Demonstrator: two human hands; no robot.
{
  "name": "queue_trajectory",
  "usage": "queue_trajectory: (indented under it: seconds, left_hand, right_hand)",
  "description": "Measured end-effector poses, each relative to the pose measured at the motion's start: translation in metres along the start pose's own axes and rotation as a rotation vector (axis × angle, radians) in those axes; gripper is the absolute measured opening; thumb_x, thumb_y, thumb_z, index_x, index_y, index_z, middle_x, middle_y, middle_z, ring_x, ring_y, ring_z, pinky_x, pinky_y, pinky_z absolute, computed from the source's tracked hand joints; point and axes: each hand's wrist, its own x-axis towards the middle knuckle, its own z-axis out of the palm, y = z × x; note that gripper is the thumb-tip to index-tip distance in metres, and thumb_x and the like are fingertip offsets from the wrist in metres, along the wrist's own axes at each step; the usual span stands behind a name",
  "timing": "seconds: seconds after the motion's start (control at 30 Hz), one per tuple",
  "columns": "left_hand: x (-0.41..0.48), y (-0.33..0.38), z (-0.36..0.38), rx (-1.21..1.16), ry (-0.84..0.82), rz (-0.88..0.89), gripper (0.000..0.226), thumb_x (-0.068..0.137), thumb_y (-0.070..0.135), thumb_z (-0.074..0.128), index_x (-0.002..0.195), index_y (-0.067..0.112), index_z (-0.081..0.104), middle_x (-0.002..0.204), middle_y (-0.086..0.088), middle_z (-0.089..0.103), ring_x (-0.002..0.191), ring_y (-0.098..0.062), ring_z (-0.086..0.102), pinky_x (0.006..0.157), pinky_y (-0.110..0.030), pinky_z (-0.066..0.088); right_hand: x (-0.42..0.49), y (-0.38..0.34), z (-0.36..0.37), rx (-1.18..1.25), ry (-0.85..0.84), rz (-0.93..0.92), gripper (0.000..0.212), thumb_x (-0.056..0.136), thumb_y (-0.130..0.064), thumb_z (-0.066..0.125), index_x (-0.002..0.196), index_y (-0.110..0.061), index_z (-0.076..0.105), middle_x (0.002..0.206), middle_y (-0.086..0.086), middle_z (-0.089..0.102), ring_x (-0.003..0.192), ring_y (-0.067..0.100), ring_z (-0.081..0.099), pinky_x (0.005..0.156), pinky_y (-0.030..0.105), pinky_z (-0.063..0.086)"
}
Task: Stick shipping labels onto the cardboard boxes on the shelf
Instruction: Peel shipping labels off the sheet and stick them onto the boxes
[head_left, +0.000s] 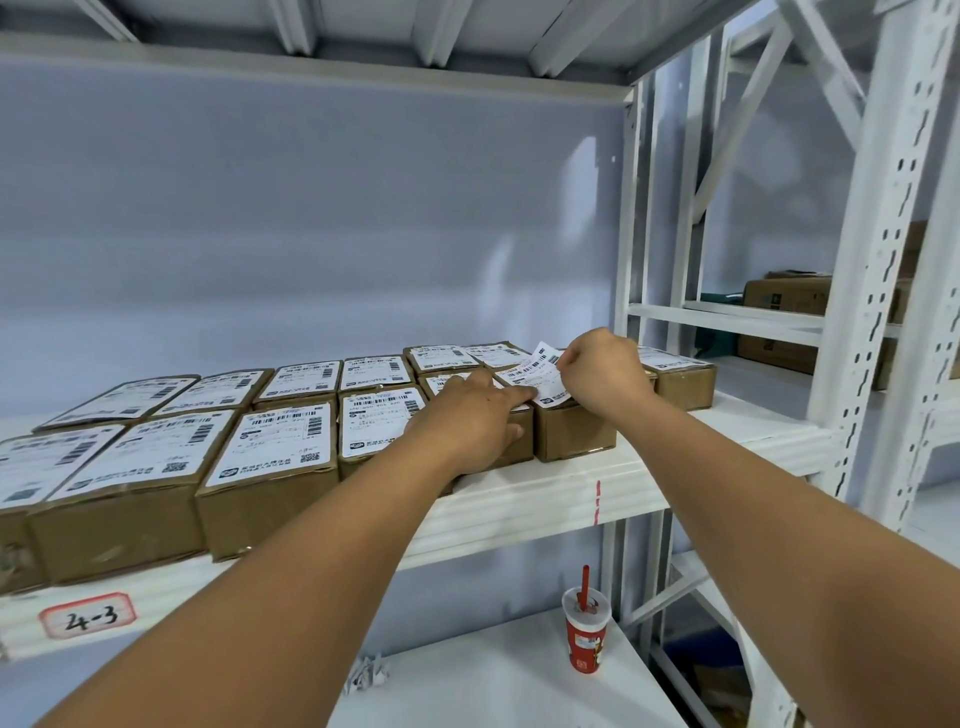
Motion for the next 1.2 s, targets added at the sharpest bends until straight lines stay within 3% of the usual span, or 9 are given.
queue_trajectory:
  seconds: [0.3,0.43,0.63,0.77,0.87,0.93,1.0,1.1,1.2]
  left_hand:
    - [0.001,0.001,-0.002,-0.027,0.002,-0.01,0.049,0.095,0.035,0.046,0.142,0.04,0.033,0.135,-0.011,0.037,0.128,-0.033,0.034,0.104,-0.036,0.033]
    - [0.002,0.001,-0.002,-0.044,0.0,-0.018,0.049,0.095,0.035,0.047,0.142,0.04,0.034,0.135,-0.01,0.036,0.129,-0.033,0.033,0.103,-0.036,0.033]
    - [0.002,0.001,-0.001,-0.042,-0.001,-0.02,0.048,0.095,0.035,0.047,0.142,0.04,0.034,0.134,-0.01,0.037,0.129,-0.032,0.033,0.103,-0.036,0.033]
    - [0.002,0.0,-0.001,-0.04,-0.007,-0.013,0.049,0.096,0.036,0.046,0.143,0.039,0.032,0.137,-0.01,0.035,0.13,-0.031,0.033,0.105,-0.036,0.032]
    - [0.002,0.0,-0.002,-0.04,-0.014,-0.013,0.049,0.096,0.036,0.046,0.143,0.039,0.032,0.138,-0.01,0.034,0.13,-0.032,0.032,0.106,-0.037,0.032]
    - [0.001,0.0,-0.002,-0.041,-0.019,-0.014,0.049,0.096,0.037,0.046,0.143,0.039,0.032,0.138,-0.01,0.034,0.131,-0.032,0.032,0.106,-0.037,0.032]
    - [0.001,0.0,-0.002,-0.037,-0.019,-0.017,0.048,0.096,0.036,0.046,0.142,0.04,0.033,0.137,-0.01,0.035,0.13,-0.032,0.032,0.106,-0.038,0.033]
    - [0.001,0.001,-0.003,-0.028,-0.013,-0.019,0.049,0.095,0.035,0.046,0.142,0.041,0.032,0.134,-0.01,0.035,0.128,-0.032,0.033,0.104,-0.038,0.035]
    - [0.001,0.001,-0.003,-0.017,-0.021,-0.011,0.049,0.095,0.035,0.045,0.142,0.042,0.031,0.133,-0.01,0.036,0.127,-0.033,0.035,0.101,-0.038,0.035]
  right_hand:
    - [-0.002,-0.01,-0.003,-0.168,-0.089,-0.054,0.026,0.081,-0.001,0.048,0.102,-0.006,0.062,0.107,0.014,0.061,0.096,0.03,0.058,0.079,0.033,0.053]
    - [-0.008,-0.016,-0.004,-0.288,-0.097,-0.058,0.025,0.087,-0.002,0.046,0.11,-0.003,0.055,0.111,0.017,0.054,0.101,0.034,0.055,0.072,0.031,0.041]
    - [-0.006,-0.01,-0.002,-0.351,-0.108,0.0,0.021,0.09,-0.013,0.048,0.109,-0.006,0.054,0.119,0.016,0.043,0.111,0.033,0.049,0.079,0.033,0.039]
    - [-0.002,0.001,-0.01,-0.405,-0.089,0.042,0.021,0.087,-0.009,0.046,0.106,-0.006,0.053,0.105,0.016,0.052,0.111,0.034,0.048,0.082,0.035,0.043]
    - [-0.006,0.009,-0.017,-0.45,-0.007,0.063,0.028,0.085,-0.004,0.045,0.112,-0.006,0.053,0.111,0.016,0.057,0.115,0.033,0.045,0.083,0.037,0.043]
    - [-0.007,0.009,-0.018,-0.493,0.073,-0.021,0.027,0.085,-0.005,0.048,0.109,-0.01,0.058,0.109,0.012,0.06,0.117,0.031,0.043,0.082,0.035,0.04]
    - [-0.003,0.007,-0.017,-0.386,0.105,-0.134,0.029,0.084,-0.003,0.048,0.105,-0.013,0.065,0.105,0.012,0.063,0.115,0.03,0.047,0.085,0.035,0.044]
    - [0.001,-0.002,-0.011,-0.155,-0.096,-0.272,0.036,0.088,-0.002,0.043,0.108,-0.016,0.069,0.116,0.007,0.065,0.113,0.025,0.054,0.092,0.03,0.046]
    - [0.002,-0.012,-0.002,-0.201,-0.319,-0.347,0.036,0.091,-0.004,0.042,0.114,-0.015,0.068,0.125,0.002,0.062,0.117,0.021,0.051,0.085,0.018,0.037]
